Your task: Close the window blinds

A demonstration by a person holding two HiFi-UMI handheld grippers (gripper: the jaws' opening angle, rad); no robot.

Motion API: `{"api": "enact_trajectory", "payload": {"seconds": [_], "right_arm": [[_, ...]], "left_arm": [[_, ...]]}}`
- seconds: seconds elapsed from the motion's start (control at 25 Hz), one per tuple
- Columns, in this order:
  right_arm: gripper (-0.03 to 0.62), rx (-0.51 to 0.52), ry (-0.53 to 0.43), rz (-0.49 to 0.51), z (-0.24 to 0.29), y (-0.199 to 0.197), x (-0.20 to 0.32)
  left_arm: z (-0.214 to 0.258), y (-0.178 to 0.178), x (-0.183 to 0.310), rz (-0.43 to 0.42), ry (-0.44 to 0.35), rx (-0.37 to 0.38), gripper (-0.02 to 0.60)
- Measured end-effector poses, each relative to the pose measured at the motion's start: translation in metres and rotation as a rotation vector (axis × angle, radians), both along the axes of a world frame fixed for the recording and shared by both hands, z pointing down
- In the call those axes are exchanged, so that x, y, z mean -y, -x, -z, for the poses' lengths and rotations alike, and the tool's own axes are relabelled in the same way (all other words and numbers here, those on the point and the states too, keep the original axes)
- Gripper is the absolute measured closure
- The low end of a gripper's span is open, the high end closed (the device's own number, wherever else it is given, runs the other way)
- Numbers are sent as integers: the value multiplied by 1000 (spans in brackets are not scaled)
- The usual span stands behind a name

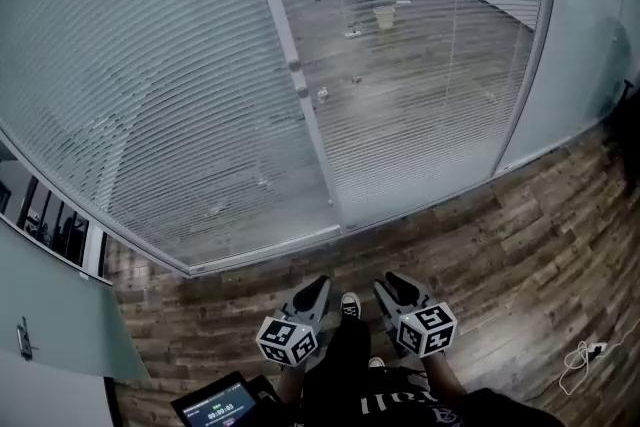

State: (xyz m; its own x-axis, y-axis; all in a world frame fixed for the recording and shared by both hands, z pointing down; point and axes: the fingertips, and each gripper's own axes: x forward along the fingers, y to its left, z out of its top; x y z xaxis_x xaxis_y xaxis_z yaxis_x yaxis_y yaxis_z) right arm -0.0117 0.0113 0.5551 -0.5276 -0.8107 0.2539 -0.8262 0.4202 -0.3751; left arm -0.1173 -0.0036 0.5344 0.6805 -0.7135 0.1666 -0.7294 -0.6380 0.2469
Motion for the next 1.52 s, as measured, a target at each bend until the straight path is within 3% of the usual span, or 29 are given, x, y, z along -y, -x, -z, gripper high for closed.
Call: {"api": "enact_trajectory", "payload": {"seconds": [0.32, 0.6, 0.84, 1.04, 1.28, 1.52], "right_arm": [[468, -33, -17, -81, 12, -28, 119], [525, -45, -75, -92, 40, -10, 224], [553, -49, -18, -86, 28, 0, 267], [556, -57, 7, -61, 25, -14, 292], [556, -50, 16, 51, 14, -17, 343], [554, -58, -6, 202, 37, -32, 392]], "left_arm": [[15, -23, 136, -78, -59, -7, 575], [50, 2, 255, -24, -148, -31, 575], [49, 22, 326, 34, -163, 62, 572], [66, 16, 361, 88, -179, 72, 501], [67, 9, 410, 178, -218, 173, 449], [85, -4, 460, 345, -312, 394, 445]]}}
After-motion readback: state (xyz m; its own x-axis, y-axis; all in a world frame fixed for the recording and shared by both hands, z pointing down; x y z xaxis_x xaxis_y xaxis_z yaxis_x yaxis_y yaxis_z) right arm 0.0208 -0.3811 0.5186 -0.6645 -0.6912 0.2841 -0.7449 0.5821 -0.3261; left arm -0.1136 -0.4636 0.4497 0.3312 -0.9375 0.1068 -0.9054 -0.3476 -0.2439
